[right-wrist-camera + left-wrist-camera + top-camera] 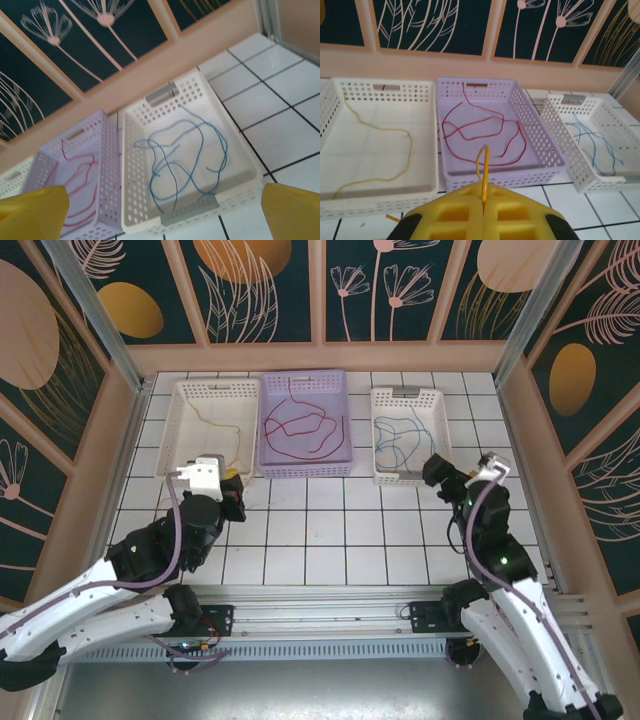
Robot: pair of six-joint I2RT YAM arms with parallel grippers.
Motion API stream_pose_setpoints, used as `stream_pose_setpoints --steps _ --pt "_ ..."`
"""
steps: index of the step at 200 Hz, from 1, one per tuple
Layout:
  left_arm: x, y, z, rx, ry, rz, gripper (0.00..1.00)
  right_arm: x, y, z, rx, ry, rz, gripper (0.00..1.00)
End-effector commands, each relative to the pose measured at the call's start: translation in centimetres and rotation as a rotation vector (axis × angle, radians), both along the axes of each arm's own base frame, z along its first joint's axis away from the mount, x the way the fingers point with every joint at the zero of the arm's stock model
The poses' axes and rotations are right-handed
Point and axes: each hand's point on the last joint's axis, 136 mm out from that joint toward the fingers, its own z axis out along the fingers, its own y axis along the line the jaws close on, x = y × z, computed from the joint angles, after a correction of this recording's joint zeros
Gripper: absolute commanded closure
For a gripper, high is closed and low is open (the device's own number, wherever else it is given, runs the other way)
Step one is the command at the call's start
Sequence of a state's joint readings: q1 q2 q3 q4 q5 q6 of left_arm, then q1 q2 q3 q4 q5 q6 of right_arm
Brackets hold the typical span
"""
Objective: Untangle the cables
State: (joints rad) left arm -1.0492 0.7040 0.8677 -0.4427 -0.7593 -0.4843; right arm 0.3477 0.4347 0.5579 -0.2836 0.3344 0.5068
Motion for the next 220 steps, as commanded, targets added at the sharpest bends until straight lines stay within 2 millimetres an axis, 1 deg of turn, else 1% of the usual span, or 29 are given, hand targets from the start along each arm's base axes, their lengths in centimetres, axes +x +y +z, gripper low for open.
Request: stream_pose_setpoints --steps 1,5,11,12,14,27,59,79,113,164,220 --pt "0.3 -0.2 3.5 -0.052 -0.055 0.003 1.0 -0.9 -0.6 -0.8 0.027 -0.07 -0.02 0.01" --pt "0.3 -0.2 3.9 -0.056 -0.058 0.005 1.0 -1.0 -0.7 -0.5 0.028 -0.096 -0.024 0.01" --pt "0.4 -0.3 3.8 -0.047 -0.053 0.007 1.0 -1.2 -1.0 -0.1 0.024 -0.133 -0.031 0.01" --pt "0.4 -0.3 4.4 -0.059 -0.06 0.007 1.0 -1.3 -1.0 0.0 0.022 -0.139 -0.032 0.01" --pt "0.4 -0.2 4.9 -0.067 -0.065 0.007 1.0 -1.3 -1.1 0.1 0.017 -0.148 -0.035 0.01" --pt "0.4 -0.2 6.3 -0.079 -0.074 0.009 1.0 -1.6 -1.2 0.8 -0.013 -0.19 -0.031 0.01" --pt "0.4 -0.2 9.2 -0.106 -0.096 0.006 1.0 -1.2 -0.4 0.2 -0.014 -0.161 0.008 0.01" --pt "0.5 -0.2 10.6 -0.107 -0.113 0.009 1.0 -1.1 -0.7 0.2 -0.011 -0.154 -0.009 0.01" --pt "0.8 -1.0 13.0 -0.095 -0.131 -0.007 1.0 -1.1 -0.2 -0.1 0.001 -0.157 0.016 0.01" --pt "0.9 -1.5 18.1 -0.122 -0.189 -0.024 1.0 -1.1 -0.2 -0.2 0.007 -0.158 0.019 0.01" --pt "0.9 -2.3 22.5 -0.141 -0.246 -0.054 1.0 -1.1 0.0 -0.3 0.01 -0.156 0.026 0.01"
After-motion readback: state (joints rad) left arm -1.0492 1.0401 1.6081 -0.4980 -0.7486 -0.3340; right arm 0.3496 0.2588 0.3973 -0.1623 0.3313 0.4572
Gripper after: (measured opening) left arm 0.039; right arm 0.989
